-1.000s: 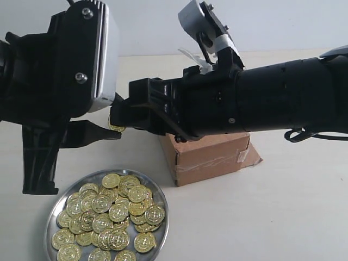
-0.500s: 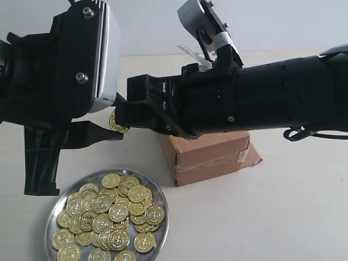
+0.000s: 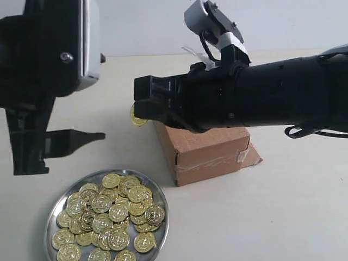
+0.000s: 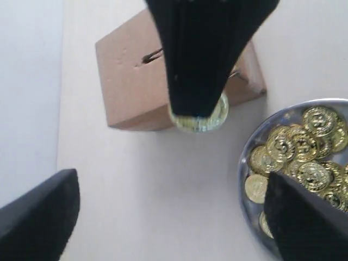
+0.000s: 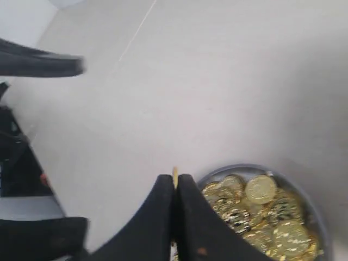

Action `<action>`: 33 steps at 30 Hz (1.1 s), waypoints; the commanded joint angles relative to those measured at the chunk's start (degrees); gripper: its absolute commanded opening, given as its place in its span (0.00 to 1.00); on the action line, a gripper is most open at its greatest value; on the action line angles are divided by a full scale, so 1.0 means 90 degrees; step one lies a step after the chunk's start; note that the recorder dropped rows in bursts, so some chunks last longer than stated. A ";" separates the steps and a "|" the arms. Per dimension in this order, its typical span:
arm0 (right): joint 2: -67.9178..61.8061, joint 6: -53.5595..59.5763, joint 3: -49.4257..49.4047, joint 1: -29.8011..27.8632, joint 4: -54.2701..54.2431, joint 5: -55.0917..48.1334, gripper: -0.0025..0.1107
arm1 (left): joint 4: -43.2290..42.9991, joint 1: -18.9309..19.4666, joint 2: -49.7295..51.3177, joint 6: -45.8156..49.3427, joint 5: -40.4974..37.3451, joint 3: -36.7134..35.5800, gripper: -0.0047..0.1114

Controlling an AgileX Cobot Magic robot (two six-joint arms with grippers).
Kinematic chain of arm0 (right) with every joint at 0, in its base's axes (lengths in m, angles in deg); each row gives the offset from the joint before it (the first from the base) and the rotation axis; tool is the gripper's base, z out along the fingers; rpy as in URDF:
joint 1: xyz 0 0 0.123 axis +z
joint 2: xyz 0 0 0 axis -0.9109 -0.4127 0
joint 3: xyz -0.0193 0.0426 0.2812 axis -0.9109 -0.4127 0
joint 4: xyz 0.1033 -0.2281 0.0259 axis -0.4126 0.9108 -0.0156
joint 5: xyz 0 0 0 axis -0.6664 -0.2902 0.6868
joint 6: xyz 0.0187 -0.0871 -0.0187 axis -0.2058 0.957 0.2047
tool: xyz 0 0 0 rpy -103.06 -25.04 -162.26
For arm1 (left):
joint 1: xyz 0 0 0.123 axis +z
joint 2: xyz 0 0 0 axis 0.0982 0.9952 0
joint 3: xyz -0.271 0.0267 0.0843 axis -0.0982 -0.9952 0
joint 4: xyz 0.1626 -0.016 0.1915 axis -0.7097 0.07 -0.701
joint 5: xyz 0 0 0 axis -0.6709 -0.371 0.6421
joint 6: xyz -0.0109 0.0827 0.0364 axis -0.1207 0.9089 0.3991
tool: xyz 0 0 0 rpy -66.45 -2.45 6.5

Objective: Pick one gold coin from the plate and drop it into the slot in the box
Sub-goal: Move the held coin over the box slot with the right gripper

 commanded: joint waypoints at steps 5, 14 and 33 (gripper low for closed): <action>0.0127 0.1525 0.0008 0.0013 0.0036 0.3317 0.02 | -0.0722 -0.0030 -0.1368 -0.2576 -0.1001 -0.0011 0.26; -0.1049 0.2019 0.0661 0.0013 0.0036 0.3822 0.02 | -0.0337 -0.0030 -0.2349 -0.3211 -0.2055 -0.0011 0.06; -0.1990 0.1992 0.1244 0.0013 0.0036 0.3909 0.02 | -0.0337 -0.0030 -0.2377 -0.3182 -0.2557 -0.0011 0.06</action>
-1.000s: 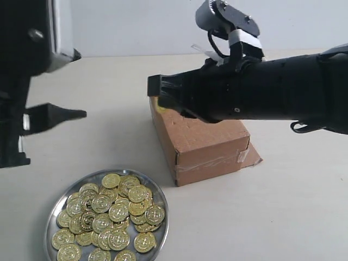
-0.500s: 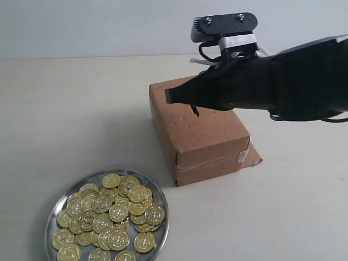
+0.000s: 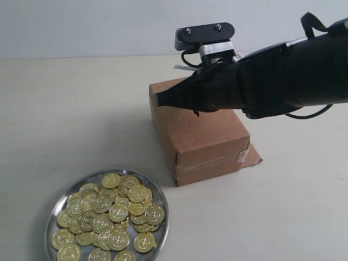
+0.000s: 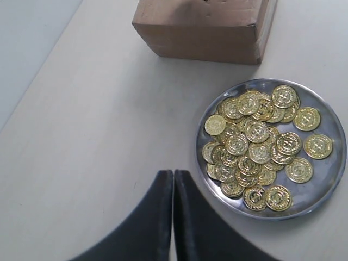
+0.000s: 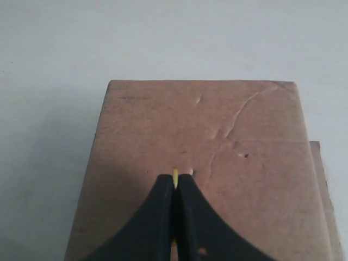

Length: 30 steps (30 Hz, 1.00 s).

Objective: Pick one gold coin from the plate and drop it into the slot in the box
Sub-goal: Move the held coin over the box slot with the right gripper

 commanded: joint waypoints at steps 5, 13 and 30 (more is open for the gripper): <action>-0.0073 0.0042 0.0037 0.0013 0.0023 0.0157 0.02 | 0.0070 -0.0030 -0.0045 -0.0054 -0.0014 -0.0011 0.06; -0.0073 0.0077 0.0037 0.0013 0.0023 0.0195 0.02 | 0.0070 -0.0030 -0.0045 -0.0054 -0.0014 -0.0011 0.06; -0.0073 0.0115 0.0037 0.0013 0.0023 0.0433 0.02 | 0.0070 -0.0030 -0.0045 -0.0054 -0.0014 -0.0011 0.06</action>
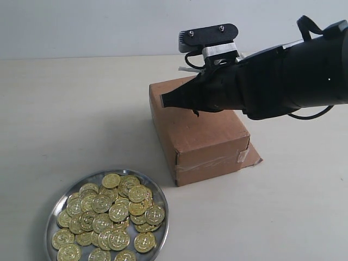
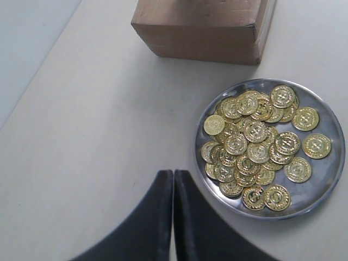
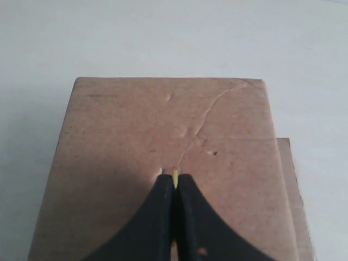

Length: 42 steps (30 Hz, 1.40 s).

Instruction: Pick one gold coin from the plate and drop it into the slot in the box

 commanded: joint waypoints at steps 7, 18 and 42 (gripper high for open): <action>-0.0006 0.0044 0.0037 0.0013 0.0023 -0.0166 0.02 | 0.0046 -0.0030 -0.0045 -0.0054 -0.0001 -0.0011 0.06; -0.0006 0.0054 0.0037 0.0013 0.0023 -0.0164 0.03 | 0.0046 -0.0030 -0.0045 -0.0054 -0.0001 -0.0011 0.06; 0.4746 0.1329 -0.1062 0.0013 0.0023 0.0309 0.02 | 0.0728 -0.0030 -0.2462 -0.2041 0.3909 -0.1511 0.06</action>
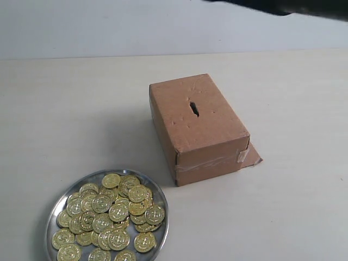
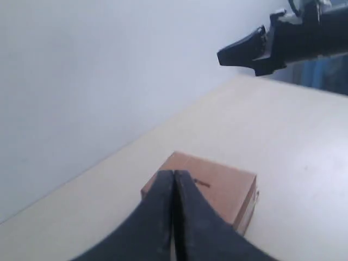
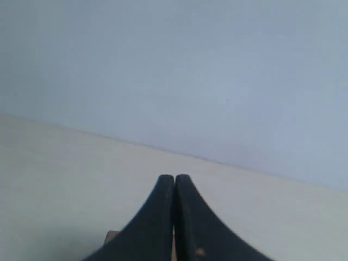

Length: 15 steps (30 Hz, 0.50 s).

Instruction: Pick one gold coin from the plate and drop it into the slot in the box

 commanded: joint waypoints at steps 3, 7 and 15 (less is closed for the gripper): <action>0.2367 0.0166 -0.1631 0.0013 0.0023 -0.0002 0.02 | 0.0468 -0.0030 -0.1134 -0.0357 0.1879 -0.1817 0.06; 0.3642 0.0150 -0.2620 0.0013 0.0023 -0.0143 0.02 | 0.0468 -0.0030 -0.1421 -0.0813 0.3184 -0.2944 0.06; 0.5768 -0.0391 -0.4275 0.0013 0.0023 -0.0827 0.02 | 0.0468 -0.0030 -0.1432 -0.1611 0.5437 -0.5171 0.06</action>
